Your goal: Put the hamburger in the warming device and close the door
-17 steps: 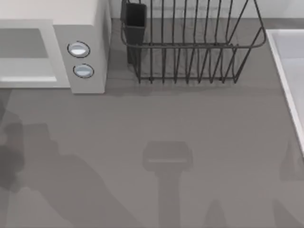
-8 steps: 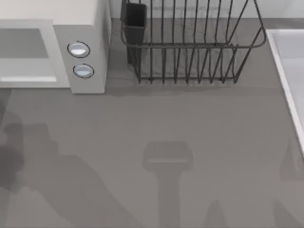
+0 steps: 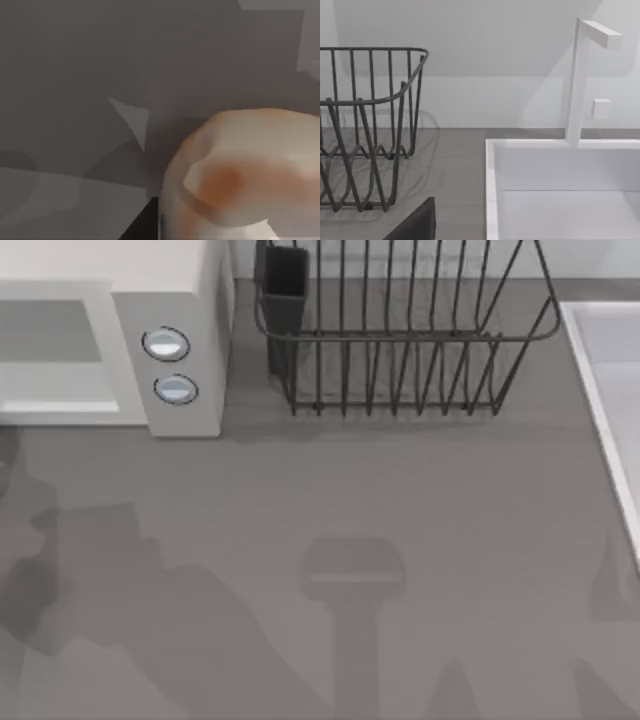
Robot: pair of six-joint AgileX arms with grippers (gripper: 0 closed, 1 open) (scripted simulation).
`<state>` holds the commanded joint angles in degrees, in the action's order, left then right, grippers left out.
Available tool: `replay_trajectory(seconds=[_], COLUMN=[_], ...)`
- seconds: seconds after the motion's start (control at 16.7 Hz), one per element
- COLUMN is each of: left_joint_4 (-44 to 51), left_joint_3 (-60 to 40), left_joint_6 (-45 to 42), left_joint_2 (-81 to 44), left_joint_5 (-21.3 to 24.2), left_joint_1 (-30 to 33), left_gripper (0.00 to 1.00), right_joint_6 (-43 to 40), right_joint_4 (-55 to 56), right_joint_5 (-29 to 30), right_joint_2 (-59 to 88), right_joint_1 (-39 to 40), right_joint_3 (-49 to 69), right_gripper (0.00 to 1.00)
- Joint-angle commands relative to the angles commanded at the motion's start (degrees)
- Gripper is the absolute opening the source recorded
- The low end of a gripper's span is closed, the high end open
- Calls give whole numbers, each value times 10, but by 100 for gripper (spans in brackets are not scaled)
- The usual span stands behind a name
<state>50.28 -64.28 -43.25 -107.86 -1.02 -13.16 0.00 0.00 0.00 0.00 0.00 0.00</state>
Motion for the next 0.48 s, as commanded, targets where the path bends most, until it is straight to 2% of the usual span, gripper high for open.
replay_trajectory(seconds=[0.24, 0.48], left_joint_4=[111, 153], left_joint_3=[-36, -108], left_joint_6=[6, -16], left_joint_2=[17, 48], left_joint_5=[-13, 2], left_joint_1=[35, 1], left_gripper=[0, 0], right_joint_6=[0, 0], right_joint_4=[0, 0], right_joint_5=[0, 0], right_joint_2=[0, 0], right_joint_1=[0, 0], right_joint_3=[0, 0], right_gripper=[100, 100])
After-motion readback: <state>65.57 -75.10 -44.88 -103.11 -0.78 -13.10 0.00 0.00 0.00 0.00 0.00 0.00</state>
